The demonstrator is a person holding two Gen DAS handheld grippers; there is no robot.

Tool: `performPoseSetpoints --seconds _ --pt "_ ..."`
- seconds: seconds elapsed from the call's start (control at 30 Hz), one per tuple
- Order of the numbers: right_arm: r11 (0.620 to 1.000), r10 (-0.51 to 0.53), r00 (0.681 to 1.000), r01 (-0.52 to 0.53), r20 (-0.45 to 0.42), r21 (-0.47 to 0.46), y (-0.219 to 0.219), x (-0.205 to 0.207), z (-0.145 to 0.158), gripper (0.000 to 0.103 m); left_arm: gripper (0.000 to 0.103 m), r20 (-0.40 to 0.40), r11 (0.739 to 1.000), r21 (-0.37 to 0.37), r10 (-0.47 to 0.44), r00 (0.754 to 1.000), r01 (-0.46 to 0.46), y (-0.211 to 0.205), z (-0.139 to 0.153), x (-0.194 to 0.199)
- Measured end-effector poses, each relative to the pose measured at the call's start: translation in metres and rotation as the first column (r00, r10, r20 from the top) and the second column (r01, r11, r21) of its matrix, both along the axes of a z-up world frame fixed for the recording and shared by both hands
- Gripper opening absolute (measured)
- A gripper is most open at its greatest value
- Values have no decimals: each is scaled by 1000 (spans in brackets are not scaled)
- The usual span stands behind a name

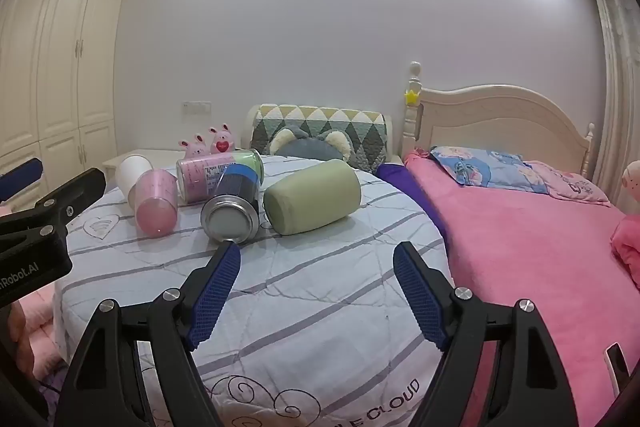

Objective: Flip cup upright

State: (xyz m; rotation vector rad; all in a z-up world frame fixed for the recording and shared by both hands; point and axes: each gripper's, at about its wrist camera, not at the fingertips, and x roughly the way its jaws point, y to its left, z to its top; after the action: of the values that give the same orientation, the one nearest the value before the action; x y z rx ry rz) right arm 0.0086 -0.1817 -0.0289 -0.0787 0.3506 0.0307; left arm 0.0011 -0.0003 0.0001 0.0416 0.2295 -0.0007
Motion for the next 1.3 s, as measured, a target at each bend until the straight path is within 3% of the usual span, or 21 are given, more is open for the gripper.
performPoseSetpoints --seconds 0.5,1.3 --pt "1000 3 1000 -3 17 1 0 0 1 80 103 36 1000 24 0 999 -1 -5 -5 -4" --pt "1000 9 1000 -9 3 14 3 -2 3 80 103 26 998 57 -19 999 18 -11 -3 -4"
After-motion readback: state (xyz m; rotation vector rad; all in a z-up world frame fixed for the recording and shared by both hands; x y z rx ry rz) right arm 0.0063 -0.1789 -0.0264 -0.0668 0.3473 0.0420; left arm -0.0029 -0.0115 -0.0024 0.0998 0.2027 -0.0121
